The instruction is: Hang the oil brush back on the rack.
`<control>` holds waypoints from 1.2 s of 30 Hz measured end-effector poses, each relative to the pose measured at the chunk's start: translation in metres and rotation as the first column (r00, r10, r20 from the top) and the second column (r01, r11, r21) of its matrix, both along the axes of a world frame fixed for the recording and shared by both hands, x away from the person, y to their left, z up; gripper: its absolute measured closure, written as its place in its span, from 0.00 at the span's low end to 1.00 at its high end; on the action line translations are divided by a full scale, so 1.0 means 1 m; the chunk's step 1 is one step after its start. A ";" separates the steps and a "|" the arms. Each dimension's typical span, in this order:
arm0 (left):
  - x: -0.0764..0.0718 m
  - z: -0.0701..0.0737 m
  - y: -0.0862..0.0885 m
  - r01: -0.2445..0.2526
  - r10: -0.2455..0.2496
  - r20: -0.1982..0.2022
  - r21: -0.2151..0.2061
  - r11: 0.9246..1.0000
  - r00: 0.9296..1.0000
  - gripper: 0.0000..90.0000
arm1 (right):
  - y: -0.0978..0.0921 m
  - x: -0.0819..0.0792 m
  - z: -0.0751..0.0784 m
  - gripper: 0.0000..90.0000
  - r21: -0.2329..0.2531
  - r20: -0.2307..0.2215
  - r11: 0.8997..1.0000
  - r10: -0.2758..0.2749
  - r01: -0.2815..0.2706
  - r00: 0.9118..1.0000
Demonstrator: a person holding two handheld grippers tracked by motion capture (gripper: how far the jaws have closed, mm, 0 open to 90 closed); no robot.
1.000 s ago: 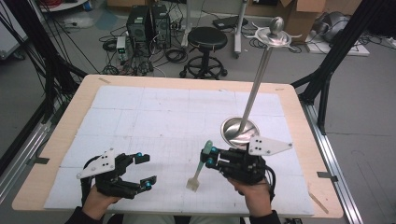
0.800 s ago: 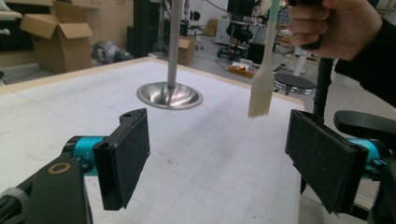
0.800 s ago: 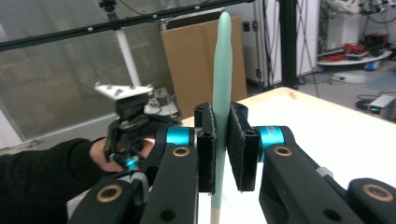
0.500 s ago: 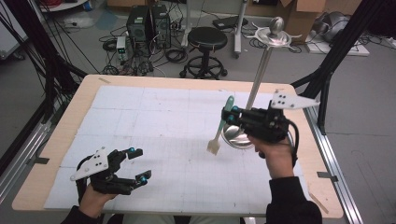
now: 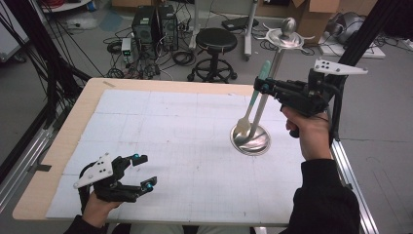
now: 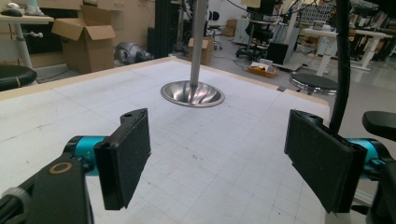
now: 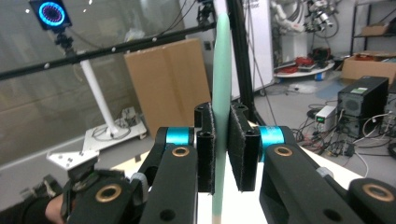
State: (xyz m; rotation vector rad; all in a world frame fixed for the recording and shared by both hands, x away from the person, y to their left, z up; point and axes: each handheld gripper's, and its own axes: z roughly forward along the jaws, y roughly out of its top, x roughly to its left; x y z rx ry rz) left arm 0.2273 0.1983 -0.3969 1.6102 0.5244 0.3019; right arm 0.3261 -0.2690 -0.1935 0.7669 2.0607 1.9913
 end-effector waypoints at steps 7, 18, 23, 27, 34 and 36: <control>0.000 0.000 0.000 0.007 -0.007 -0.012 0.004 1.000 1.000 0.26 | -0.005 0.013 0.006 0.91 0.016 -0.013 0.999 -0.051 0.051 0.999; 0.001 0.000 -0.001 0.007 -0.008 -0.021 -0.012 1.000 1.000 0.26 | -0.014 0.017 0.005 0.91 0.033 -0.026 0.995 -0.098 0.099 0.995; 0.001 0.000 0.000 0.008 -0.008 -0.022 -0.015 1.000 1.000 0.27 | -0.018 0.019 0.005 0.91 0.044 -0.041 0.992 -0.117 0.119 0.992; 0.001 -0.001 0.000 0.008 -0.009 -0.025 -0.014 1.000 1.000 0.27 | -0.019 0.021 0.004 0.91 0.042 -0.052 0.990 -0.130 0.133 0.990; 0.001 0.000 0.001 0.006 -0.007 -0.025 -0.016 1.000 1.000 0.27 | -0.020 0.020 -0.002 0.80 0.044 -0.048 0.987 -0.153 0.155 0.987; 0.001 0.000 0.001 0.007 -0.007 -0.026 -0.017 1.000 1.000 0.27 | -0.022 0.017 -0.006 0.70 0.052 -0.053 0.983 -0.174 0.177 0.983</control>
